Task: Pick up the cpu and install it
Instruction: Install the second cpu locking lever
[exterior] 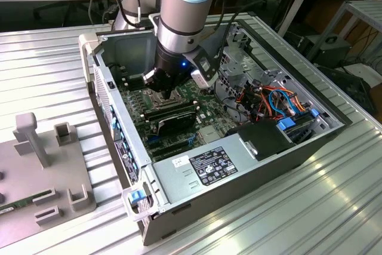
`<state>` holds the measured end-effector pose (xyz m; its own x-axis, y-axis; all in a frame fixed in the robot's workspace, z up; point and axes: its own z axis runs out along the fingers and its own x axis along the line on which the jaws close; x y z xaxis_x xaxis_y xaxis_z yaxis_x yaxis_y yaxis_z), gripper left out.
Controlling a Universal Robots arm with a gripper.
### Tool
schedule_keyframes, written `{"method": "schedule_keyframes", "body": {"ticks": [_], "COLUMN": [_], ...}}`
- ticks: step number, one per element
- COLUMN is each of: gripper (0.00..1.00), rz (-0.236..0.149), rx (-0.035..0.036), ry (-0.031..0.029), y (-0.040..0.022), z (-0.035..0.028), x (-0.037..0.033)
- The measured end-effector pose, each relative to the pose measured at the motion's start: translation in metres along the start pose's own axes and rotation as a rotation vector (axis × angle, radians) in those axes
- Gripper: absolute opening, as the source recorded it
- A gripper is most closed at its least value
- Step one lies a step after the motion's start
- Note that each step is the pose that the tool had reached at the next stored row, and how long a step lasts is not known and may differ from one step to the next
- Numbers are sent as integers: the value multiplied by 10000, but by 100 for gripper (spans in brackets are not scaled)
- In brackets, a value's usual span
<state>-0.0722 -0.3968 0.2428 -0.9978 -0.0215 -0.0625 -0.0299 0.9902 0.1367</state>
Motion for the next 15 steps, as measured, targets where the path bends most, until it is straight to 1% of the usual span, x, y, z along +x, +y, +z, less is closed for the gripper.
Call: {"method": "schedule_keyframes", "body": {"ticks": [11, 15], "gripper": [11, 11], "rz": [0, 1], "rx": [1, 1], "ry": [1, 0], "y": [-17, -18], "z": [133, 142], "x": [71, 74]}}
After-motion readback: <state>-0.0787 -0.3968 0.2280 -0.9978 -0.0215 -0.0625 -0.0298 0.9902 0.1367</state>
